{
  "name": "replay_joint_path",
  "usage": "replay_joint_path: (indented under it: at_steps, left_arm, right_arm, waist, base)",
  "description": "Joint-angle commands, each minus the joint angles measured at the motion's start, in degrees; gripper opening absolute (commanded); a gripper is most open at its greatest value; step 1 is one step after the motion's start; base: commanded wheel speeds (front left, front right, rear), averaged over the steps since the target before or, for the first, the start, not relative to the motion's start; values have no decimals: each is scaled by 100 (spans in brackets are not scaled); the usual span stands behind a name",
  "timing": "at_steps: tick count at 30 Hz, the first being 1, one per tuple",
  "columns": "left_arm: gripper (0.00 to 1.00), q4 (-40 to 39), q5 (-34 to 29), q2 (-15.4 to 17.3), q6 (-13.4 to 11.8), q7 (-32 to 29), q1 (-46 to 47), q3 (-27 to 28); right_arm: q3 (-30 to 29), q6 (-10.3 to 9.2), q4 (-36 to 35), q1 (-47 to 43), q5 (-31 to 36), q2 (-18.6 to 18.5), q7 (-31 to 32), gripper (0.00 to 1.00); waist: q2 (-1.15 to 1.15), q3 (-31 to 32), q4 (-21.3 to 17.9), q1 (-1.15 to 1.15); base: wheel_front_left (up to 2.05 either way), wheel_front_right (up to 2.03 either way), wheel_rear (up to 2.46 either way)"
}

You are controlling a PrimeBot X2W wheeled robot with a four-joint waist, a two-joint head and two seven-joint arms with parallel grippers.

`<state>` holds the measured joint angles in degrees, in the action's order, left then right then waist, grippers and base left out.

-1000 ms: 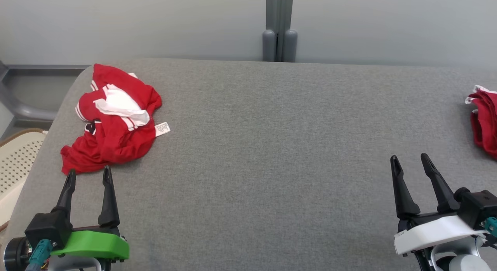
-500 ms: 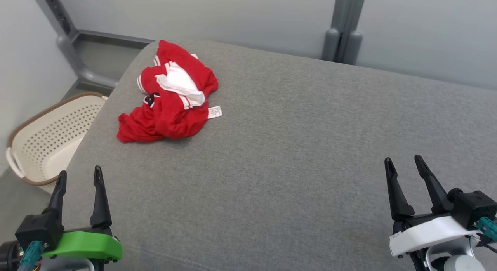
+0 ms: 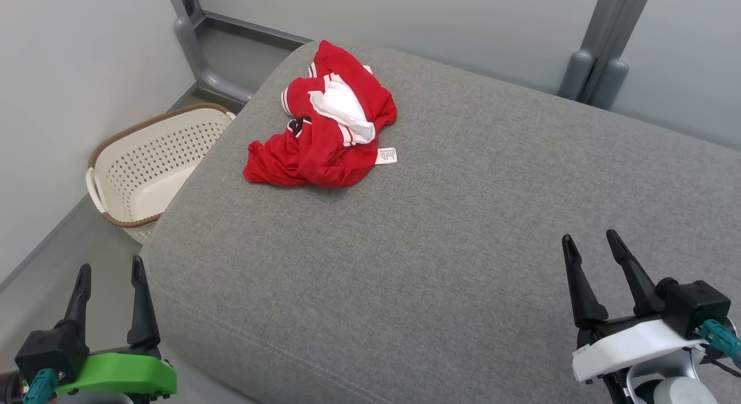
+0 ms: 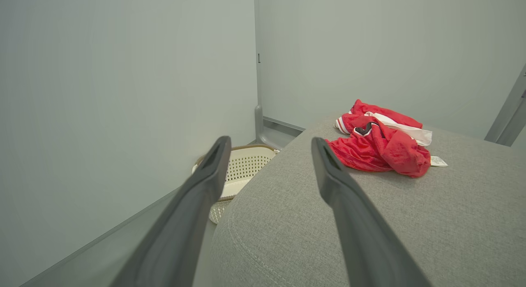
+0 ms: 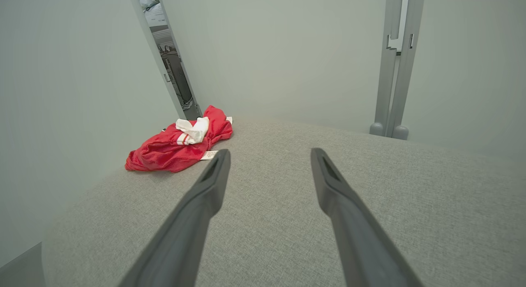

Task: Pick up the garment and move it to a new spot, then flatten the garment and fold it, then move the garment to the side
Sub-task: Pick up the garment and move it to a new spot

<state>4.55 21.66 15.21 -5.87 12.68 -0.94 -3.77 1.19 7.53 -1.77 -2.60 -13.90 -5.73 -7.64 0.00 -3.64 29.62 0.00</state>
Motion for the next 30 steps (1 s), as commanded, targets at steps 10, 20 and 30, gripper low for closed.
replay_joint_path:
  at_steps: [10,20,30]
  left_arm:
    - [100,9,90,-14,-47,50,37,-14]
    - [100,211,151,36,128,117,1038,10]
    - [100,767,63,232,376,114,3171,-43]
  right_arm:
    - [8,-8,-7,59,-10,-79,35,100]
    - [-178,-8,-308,307,140,-340,216,100]
    - [-703,-8,-812,696,228,-708,358,100]
  waist:
    - [0,-44,-130,0]
    - [0,-677,-754,0]
    - [0,-1883,-1700,0]
  base:
    - [0,0,0]
    - [0,0,0]
    - [0,0,0]
